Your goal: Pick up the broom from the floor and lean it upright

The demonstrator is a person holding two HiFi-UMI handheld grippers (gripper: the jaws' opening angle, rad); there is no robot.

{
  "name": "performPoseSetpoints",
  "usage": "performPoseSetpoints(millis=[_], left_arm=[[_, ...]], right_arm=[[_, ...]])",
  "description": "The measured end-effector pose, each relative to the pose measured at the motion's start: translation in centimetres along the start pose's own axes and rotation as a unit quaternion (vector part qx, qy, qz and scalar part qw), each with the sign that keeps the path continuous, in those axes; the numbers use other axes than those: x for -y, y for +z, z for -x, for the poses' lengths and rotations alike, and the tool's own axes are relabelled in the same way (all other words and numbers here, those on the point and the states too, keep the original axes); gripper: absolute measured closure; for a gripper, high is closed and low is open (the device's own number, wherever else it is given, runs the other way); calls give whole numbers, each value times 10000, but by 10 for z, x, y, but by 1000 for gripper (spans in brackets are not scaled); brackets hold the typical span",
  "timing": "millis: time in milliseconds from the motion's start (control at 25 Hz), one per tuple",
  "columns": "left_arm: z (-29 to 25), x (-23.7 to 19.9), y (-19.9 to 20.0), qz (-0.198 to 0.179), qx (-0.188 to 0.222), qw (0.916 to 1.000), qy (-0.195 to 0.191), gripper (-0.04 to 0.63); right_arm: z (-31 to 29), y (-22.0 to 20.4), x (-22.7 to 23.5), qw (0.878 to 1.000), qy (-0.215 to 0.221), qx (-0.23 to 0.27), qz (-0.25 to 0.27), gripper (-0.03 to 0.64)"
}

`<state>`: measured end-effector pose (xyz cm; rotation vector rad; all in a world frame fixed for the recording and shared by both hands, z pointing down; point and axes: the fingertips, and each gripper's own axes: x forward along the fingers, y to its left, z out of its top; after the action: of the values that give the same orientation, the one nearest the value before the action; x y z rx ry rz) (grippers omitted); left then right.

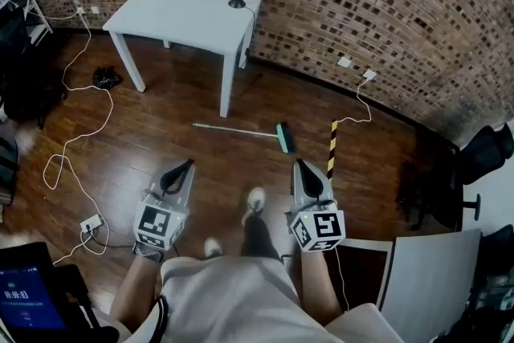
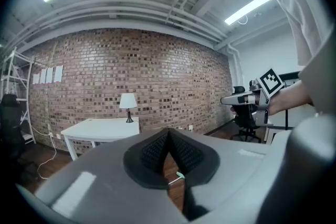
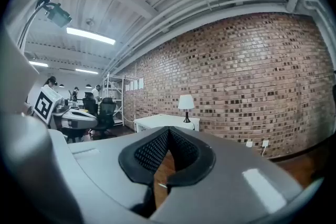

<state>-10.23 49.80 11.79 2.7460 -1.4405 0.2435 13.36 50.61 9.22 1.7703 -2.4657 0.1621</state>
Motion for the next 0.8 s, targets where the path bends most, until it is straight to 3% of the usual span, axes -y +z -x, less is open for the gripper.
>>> performPoseSetpoints(millis=[280, 640, 800], left_arm=[[-75, -18, 1, -31, -143, 9998, 103, 597], [-216, -39, 27, -59, -204, 9993, 304, 597], [-273, -38, 48, -154, -32, 9992, 367, 597]], right_arm=[[-72, 0, 57, 9999, 120, -7, -81, 604], [-177, 24, 152, 9992, 401, 57, -46, 604], [-215, 28, 189, 9983, 572, 43, -41, 604]])
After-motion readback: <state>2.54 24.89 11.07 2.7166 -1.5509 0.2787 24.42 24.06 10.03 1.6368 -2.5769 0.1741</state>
